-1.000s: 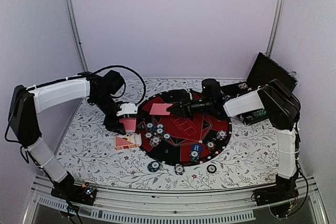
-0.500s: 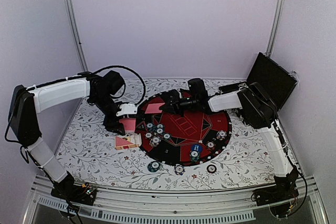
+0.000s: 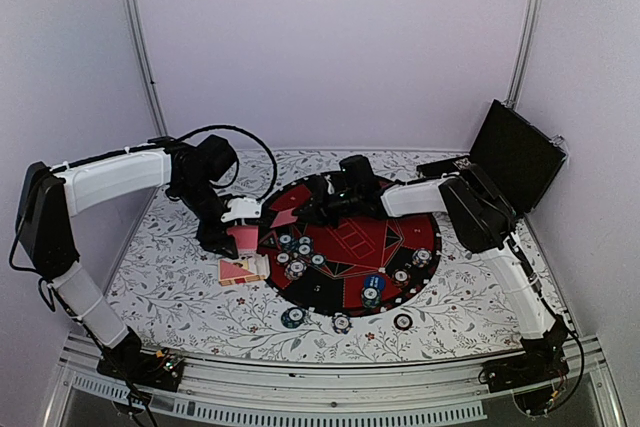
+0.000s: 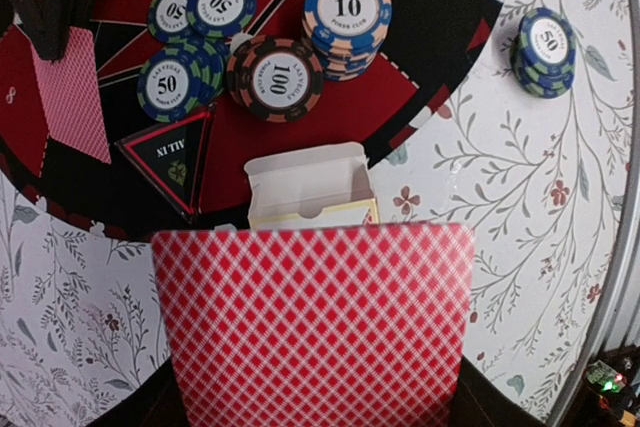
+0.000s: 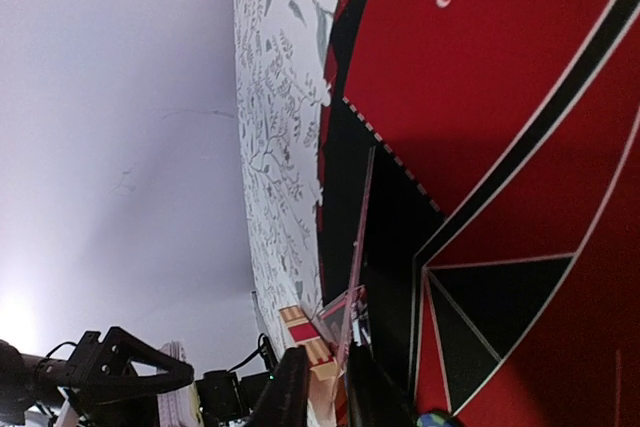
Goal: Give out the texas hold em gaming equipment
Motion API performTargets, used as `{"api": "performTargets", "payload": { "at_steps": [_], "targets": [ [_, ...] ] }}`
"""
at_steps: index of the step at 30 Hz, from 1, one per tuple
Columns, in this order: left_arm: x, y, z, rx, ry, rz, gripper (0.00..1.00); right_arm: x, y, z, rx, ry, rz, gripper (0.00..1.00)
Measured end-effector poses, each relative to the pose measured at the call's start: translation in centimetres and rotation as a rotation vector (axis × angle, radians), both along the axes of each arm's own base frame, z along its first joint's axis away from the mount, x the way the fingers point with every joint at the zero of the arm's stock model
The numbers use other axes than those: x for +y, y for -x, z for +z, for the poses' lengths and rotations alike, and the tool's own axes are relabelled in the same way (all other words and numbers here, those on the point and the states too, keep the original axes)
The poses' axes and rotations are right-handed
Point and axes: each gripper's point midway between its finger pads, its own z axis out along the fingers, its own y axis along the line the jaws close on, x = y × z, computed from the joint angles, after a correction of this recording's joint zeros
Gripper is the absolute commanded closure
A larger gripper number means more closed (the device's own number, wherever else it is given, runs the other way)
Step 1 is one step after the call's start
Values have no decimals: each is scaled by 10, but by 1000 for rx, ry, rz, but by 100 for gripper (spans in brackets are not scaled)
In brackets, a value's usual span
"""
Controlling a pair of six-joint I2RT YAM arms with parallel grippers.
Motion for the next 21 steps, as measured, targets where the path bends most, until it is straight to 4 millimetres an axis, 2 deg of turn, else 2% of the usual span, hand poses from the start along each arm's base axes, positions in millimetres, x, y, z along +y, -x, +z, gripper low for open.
{"api": "performTargets", "payload": {
  "at_steps": [2, 6, 9, 12, 17, 21],
  "targets": [
    [0, 1, 0, 5, -2, 0, 69, -1, -3, -8, 6, 21, -14, 66],
    [0, 2, 0, 7, -1, 0, 69, -5, -5, -22, 12, 73, -31, 57],
    [0, 2, 0, 8, -2, 0, 69, -9, -8, -25, -14, 95, -41, 46],
    [1, 2, 0, 8, -2, 1, 69, -16, -7, -18, -46, 127, -59, 41],
    [1, 2, -1, 10, -3, 3, 69, -40, -3, -4, -92, 230, -110, 37],
    [0, 2, -1, 12, -3, 5, 70, -60, 8, 21, -134, 266, -132, 28]
  ]
}}
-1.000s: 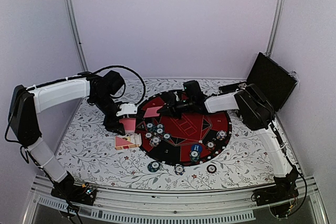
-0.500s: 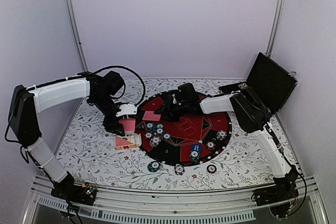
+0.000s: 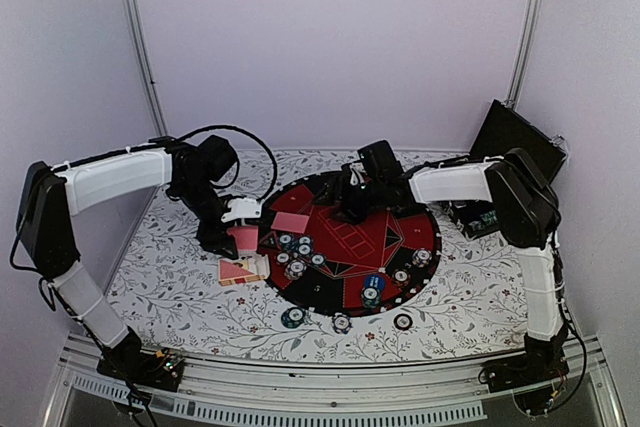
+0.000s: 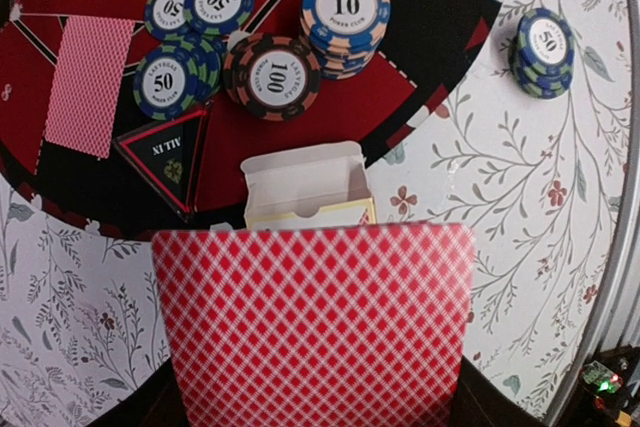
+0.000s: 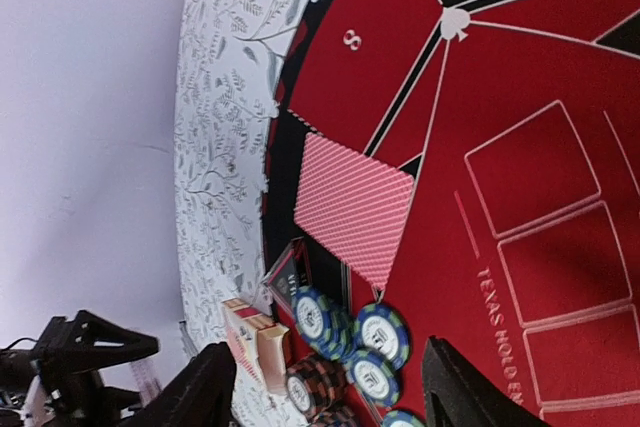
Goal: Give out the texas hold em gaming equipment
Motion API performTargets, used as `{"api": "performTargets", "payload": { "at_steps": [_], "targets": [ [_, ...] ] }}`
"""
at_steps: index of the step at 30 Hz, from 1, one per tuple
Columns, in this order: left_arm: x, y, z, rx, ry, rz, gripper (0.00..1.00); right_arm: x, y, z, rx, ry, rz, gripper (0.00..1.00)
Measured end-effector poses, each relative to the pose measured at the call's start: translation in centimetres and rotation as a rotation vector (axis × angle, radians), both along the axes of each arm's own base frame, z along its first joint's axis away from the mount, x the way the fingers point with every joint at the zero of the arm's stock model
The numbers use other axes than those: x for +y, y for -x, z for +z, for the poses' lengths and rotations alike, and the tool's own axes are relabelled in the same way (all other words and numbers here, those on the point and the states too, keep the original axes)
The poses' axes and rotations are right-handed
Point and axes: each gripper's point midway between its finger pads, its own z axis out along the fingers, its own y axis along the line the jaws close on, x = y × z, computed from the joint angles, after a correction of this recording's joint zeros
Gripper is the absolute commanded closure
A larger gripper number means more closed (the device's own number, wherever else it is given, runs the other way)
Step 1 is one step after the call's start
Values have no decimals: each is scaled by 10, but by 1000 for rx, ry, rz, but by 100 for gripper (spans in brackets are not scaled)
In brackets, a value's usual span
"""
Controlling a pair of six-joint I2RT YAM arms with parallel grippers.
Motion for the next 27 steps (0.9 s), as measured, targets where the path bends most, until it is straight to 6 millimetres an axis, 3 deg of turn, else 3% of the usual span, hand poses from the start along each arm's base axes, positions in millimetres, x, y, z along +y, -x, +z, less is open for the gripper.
{"api": "performTargets", "payload": {
  "at_steps": [3, 6, 13, 18, 27],
  "targets": [
    [-1, -2, 0, -1, 0, 2, 70, -7, 17, 22, -15, -42, 21, 25],
    [-2, -4, 1, -4, 0, 8, 71, -2, 38, 41, -11, -125, 75, 22],
    [-5, -11, 4, -10, 8, 22, 71, 46, 104, 60, 55, -287, 258, 21],
    [-10, -15, 9, -21, 20, 30, 71, 74, 136, 63, 102, -357, 352, 22],
    [-16, -19, 18, -31, 47, 39, 71, 93, 136, 51, 168, -401, 366, 23]
  ]
}}
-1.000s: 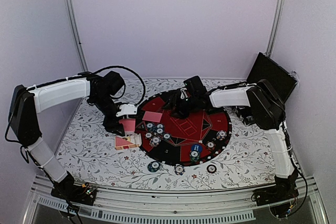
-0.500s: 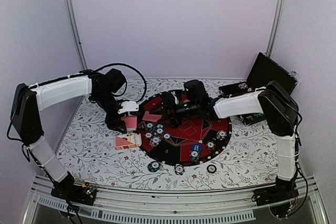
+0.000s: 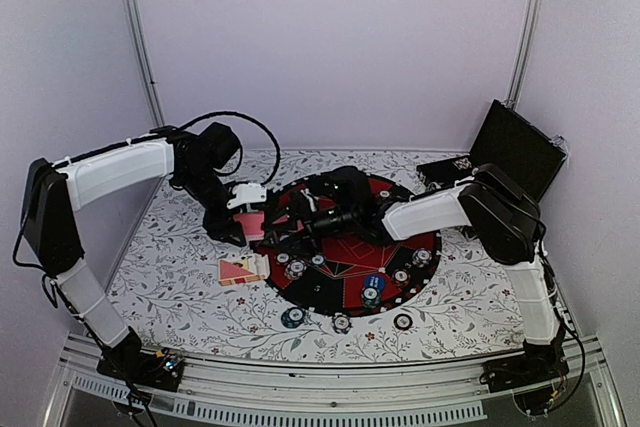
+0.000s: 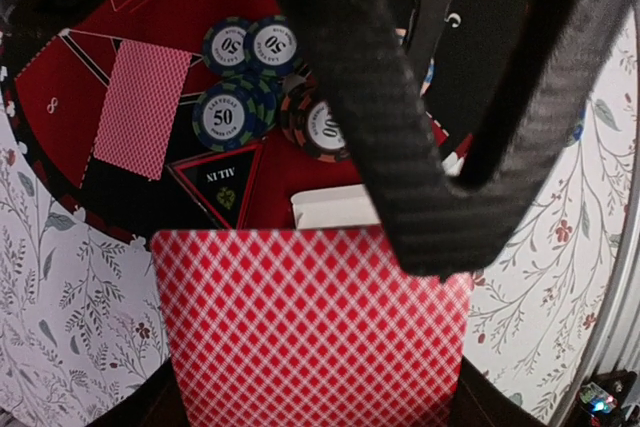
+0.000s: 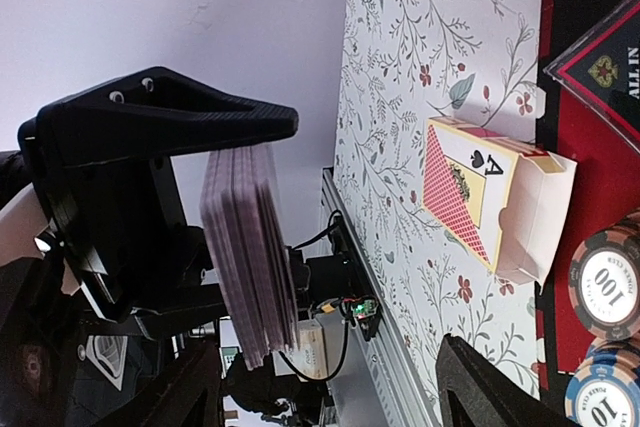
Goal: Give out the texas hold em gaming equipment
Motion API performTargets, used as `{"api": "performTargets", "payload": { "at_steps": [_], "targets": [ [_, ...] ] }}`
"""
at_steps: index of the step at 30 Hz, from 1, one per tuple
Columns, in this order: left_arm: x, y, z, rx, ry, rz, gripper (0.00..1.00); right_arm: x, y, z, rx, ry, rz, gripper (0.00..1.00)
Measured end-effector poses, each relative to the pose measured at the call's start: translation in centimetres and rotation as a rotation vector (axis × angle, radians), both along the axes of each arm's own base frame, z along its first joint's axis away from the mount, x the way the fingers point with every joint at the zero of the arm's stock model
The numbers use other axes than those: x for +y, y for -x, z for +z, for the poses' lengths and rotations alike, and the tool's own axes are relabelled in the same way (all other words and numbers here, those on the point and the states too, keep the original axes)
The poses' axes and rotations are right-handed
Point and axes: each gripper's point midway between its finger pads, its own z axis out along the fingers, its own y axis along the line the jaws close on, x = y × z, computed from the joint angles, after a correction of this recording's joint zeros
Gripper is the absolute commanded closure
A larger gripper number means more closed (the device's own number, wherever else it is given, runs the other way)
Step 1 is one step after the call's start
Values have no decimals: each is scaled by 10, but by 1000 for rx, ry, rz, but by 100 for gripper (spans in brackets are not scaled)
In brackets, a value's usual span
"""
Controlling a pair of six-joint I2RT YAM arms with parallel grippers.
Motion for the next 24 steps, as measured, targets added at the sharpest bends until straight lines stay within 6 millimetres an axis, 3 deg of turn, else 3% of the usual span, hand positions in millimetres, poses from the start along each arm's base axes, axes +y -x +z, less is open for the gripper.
{"api": "performTargets", "payload": {
  "at_steps": [8, 17, 24],
  "targets": [
    [-4, 0, 3, 4, 16, 5, 72, 18, -9, 16, 8, -72, 4, 25],
    [-13, -2, 14, -7, 46, 3, 72, 39, -11, 6, 46, -89, 20, 28],
    [-18, 3, 15, 0, 51, -11, 72, 47, -10, 11, 52, -104, 27, 34]
  ]
}}
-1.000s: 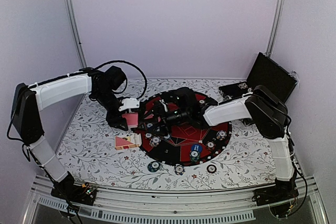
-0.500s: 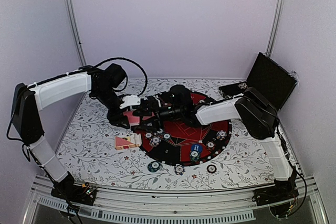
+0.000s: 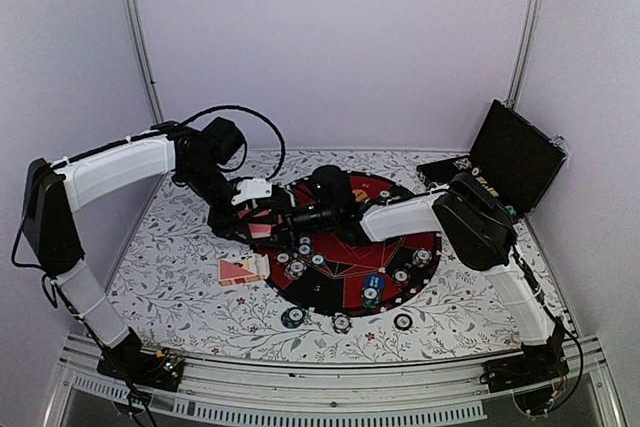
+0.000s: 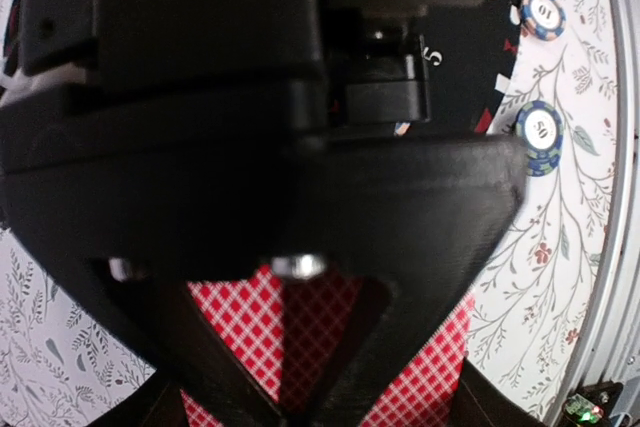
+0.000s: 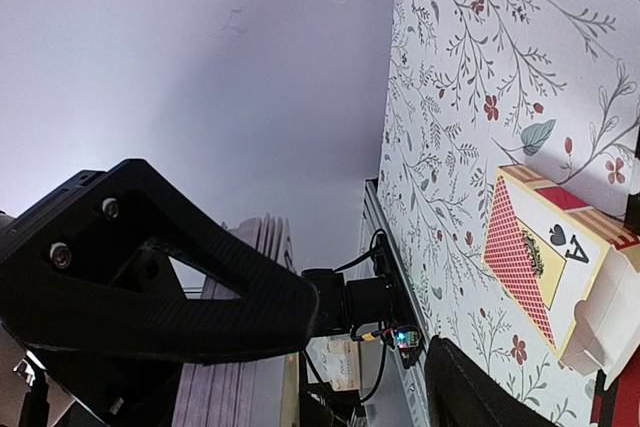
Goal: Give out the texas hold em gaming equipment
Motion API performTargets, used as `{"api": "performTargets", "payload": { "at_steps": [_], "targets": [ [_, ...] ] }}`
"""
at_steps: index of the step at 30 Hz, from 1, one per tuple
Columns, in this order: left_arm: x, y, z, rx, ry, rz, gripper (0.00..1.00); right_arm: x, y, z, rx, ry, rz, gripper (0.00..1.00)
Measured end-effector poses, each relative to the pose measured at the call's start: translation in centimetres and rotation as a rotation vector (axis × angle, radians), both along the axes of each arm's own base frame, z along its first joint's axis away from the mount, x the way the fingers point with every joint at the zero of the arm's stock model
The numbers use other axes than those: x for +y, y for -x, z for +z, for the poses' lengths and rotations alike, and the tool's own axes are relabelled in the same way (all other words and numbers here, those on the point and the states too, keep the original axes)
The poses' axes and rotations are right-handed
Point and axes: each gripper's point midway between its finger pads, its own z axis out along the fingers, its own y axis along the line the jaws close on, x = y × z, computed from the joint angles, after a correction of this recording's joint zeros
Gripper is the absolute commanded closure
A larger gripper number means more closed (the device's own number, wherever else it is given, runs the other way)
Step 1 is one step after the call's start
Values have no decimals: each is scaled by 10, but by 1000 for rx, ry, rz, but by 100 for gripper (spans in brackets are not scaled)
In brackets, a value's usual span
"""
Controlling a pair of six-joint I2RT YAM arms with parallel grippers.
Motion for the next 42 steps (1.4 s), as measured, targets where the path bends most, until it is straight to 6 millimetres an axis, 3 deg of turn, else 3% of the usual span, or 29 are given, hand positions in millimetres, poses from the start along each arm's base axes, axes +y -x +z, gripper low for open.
{"api": "performTargets", "payload": {
  "at_steps": [9, 18, 25, 36, 42],
  "targets": [
    [1, 4, -3, 20, -11, -1, 73, -6, -2, -7, -5, -5, -9, 38],
    [1, 5, -7, 29, -21, -4, 73, -31, -7, -8, -17, 11, -39, 43],
    [2, 5, -7, 28, -30, -3, 74, -37, -6, -4, -32, 11, -42, 57],
    [7, 5, -12, 25, -57, 2, 75, -64, -15, 2, -36, 29, -82, 91],
    [8, 5, -12, 23, -60, 2, 75, -82, -20, 6, -34, 40, -105, 98]
  ]
}}
